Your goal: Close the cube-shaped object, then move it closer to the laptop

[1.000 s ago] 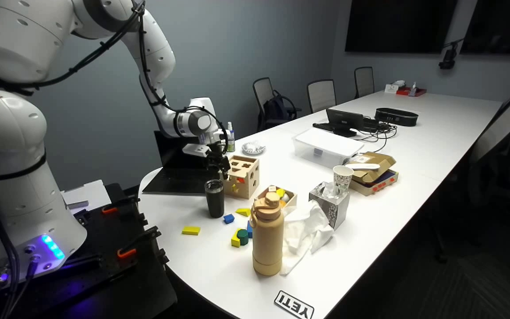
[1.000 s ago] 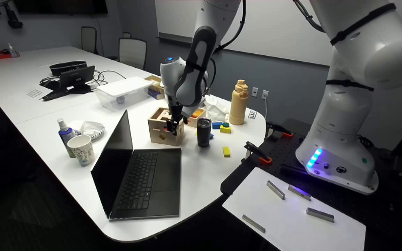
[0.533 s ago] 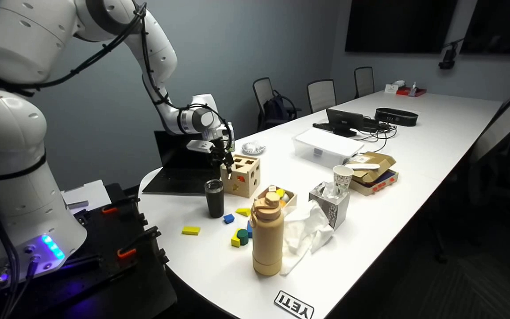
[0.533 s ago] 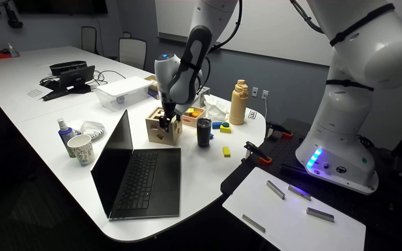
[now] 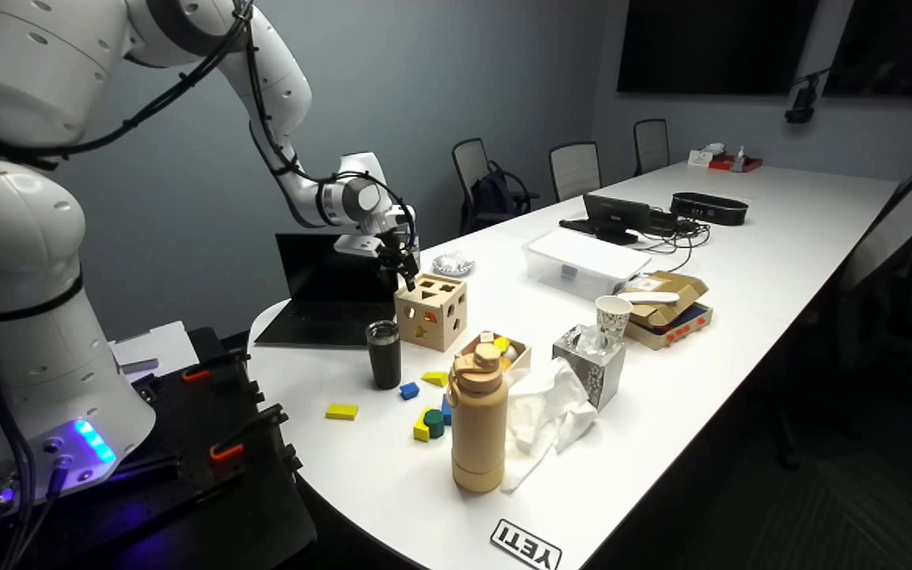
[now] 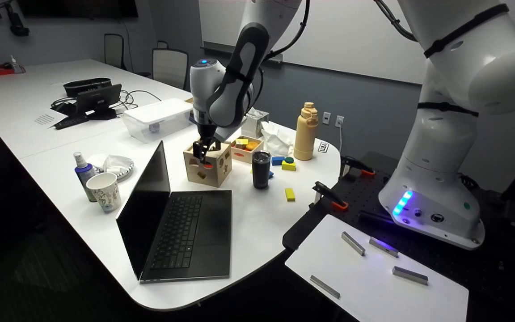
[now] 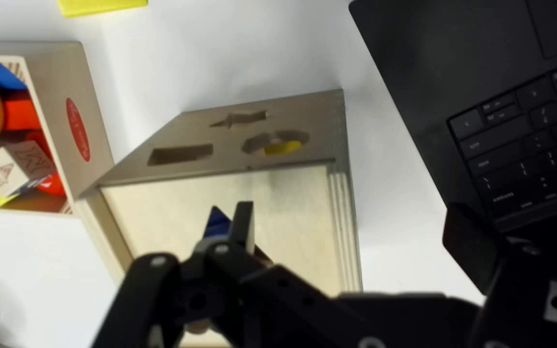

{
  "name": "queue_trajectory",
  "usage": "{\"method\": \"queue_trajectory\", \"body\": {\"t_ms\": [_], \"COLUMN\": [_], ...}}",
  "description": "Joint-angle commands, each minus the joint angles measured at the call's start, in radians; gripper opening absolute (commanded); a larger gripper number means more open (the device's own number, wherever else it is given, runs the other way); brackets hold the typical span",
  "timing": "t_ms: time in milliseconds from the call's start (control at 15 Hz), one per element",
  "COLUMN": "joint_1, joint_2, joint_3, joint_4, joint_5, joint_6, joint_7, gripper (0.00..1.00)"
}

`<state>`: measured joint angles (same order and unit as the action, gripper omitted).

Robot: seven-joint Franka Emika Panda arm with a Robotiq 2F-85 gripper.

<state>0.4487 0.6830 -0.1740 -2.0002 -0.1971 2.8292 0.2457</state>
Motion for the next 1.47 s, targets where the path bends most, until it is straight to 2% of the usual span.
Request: {"method": "queue_trajectory", "body": {"t_ms": [0,200,600,867,933,1000,1400], "joint_1": [0.030,0.034,0.080,0.071,0.074,0.075,0.079], "joint_2": [-0.038,-0.024,0.019,0.048,0.055,0.061,0.066], "joint_3": [0.004,0.020,-0.035,-0.025,-0.028,-0.029,-0.042], "joint_4": [0.008,0.017,0.030,0.054,0.059,0.062,0.070], "joint_5": [-0.034,-0.038,-0.102,-0.106,-0.108,-0.108,-0.109], "joint_6": [-0.045,-0.057,-0.026,-0.038,-0.040,-0.040,-0.043], "joint_7": [0.021,0.023,0.068,0.067,0.068,0.068,0.073], "gripper": [1.00,1.00,1.00,1.00,0.75,0.74,0.27]}}
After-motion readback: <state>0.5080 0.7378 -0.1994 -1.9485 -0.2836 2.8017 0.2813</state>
